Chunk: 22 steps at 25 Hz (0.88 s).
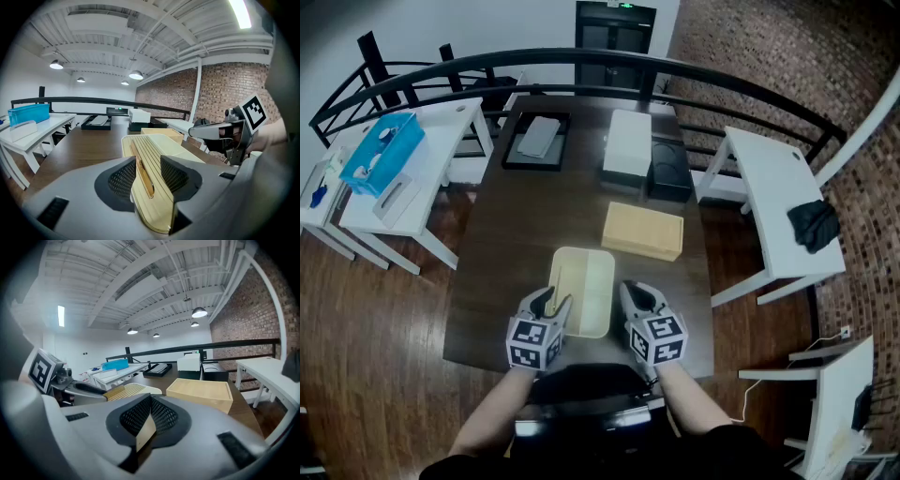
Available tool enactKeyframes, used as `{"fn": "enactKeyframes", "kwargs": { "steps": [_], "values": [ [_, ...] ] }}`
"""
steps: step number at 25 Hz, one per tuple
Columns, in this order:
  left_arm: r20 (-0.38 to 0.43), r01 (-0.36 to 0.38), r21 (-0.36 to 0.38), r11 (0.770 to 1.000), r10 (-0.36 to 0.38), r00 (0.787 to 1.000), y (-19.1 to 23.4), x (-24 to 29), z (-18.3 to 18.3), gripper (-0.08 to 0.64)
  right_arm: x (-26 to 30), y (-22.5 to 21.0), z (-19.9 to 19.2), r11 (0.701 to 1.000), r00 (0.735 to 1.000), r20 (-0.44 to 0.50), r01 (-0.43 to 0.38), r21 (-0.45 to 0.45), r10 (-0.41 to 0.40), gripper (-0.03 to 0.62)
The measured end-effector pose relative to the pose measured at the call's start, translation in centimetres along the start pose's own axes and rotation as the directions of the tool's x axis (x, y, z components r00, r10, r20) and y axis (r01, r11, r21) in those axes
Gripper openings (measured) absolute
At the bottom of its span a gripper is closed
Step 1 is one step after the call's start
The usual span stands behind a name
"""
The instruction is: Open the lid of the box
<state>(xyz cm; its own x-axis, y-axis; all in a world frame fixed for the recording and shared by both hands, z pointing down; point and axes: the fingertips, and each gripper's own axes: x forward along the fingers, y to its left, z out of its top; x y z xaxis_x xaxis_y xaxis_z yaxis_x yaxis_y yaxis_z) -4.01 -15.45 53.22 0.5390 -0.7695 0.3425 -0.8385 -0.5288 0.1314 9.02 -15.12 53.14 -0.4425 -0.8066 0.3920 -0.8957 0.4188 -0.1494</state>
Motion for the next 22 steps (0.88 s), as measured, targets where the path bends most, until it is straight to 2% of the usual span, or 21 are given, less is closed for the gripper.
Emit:
{"fn": "enactKeyframes", "kwargs": {
  "steps": [2, 4, 6, 7, 8, 9, 11, 12, 13, 16, 18, 20, 22],
  "values": [
    [-0.033, -0.004, -0.007, 1.000, 0.004, 0.999, 0.3, 0.5, 0.0, 0.150, 0.5, -0.1, -0.3, 1.000, 1.000, -0.009, 0.004, -0.024, -0.004, 0.005],
    [-0.066, -0.008, -0.023, 1.000, 0.006, 0.998, 0.7, 0.9, 0.1, 0.111, 1.1, 0.2, -0.7, 0.999, 1.000, -0.022, -0.010, -0.046, 0.009, 0.005],
    [-0.093, 0.003, -0.036, 0.999, -0.007, 0.996, 0.9, 1.2, 0.1, 0.094, 1.6, 1.5, -1.0, 0.992, 0.997, -0.032, -0.074, -0.098, 0.071, 0.008],
    [-0.104, 0.013, -0.035, 0.999, -0.017, 0.994, 0.8, 1.3, 0.1, 0.094, 1.6, 2.6, -1.0, 0.980, 0.992, -0.041, -0.126, -0.153, 0.122, 0.051],
    [-0.114, 0.023, -0.029, 0.999, -0.026, 0.993, 0.7, 1.4, 0.1, 0.095, 1.7, 3.6, -1.2, 0.957, 0.983, -0.065, -0.182, -0.228, 0.172, 0.075],
    [-0.122, 0.032, -0.024, 0.999, -0.035, 0.992, 0.6, 1.4, 0.1, 0.094, 1.8, 4.3, -1.6, 0.921, 0.972, -0.107, -0.231, -0.315, 0.208, 0.075],
    [-0.134, 0.044, -0.020, 0.999, -0.046, 0.990, 0.6, 1.4, 0.1, 0.094, 2.6, 5.1, -2.4, 0.820, 0.948, -0.225, -0.308, -0.483, 0.223, 0.075],
    [-0.139, 0.049, -0.021, 0.999, -0.052, 0.989, 0.6, 1.4, 0.0, 0.094, 3.0, 5.2, -2.8, 0.767, 0.934, -0.285, -0.343, -0.542, 0.216, 0.075],
    [-0.144, 0.055, -0.021, 0.998, -0.058, 0.988, 0.6, 1.5, 0.0, 0.094, 3.6, 5.1, -3.4, 0.726, 0.917, -0.339, -0.378, -0.574, 0.209, 0.075],
    [-0.179, 0.074, -0.012, 0.997, -0.075, 0.981, 0.4, 1.7, -0.1, 0.092, 4.6, 4.7, -5.1, 0.665, 0.867, -0.461, -0.460, -0.588, 0.192, 0.075],
    [-0.220, 0.084, 0.004, 0.996, -0.081, 0.972, 0.5, 2.1, -0.3, 0.075, 4.6, 5.1, -5.1, 0.627, 0.843, -0.508, -0.494, -0.602, 0.176, 0.064],
    [-0.270, 0.096, 0.013, 0.995, -0.089, 0.959, 0.6, 2.5, -0.5, 0.075, 4.8, 5.4, -5.5, 0.597, 0.829, -0.540, -0.509, -0.620, 0.147, 0.049],
    [-0.317, 0.107, 0.012, 0.994, -0.097, 0.943, 0.6, 2.8, -0.6, 0.075, 5.1, 5.6, -5.9, 0.576, 0.826, -0.553, -0.507, -0.642, 0.110, 0.049]
  ]
}}
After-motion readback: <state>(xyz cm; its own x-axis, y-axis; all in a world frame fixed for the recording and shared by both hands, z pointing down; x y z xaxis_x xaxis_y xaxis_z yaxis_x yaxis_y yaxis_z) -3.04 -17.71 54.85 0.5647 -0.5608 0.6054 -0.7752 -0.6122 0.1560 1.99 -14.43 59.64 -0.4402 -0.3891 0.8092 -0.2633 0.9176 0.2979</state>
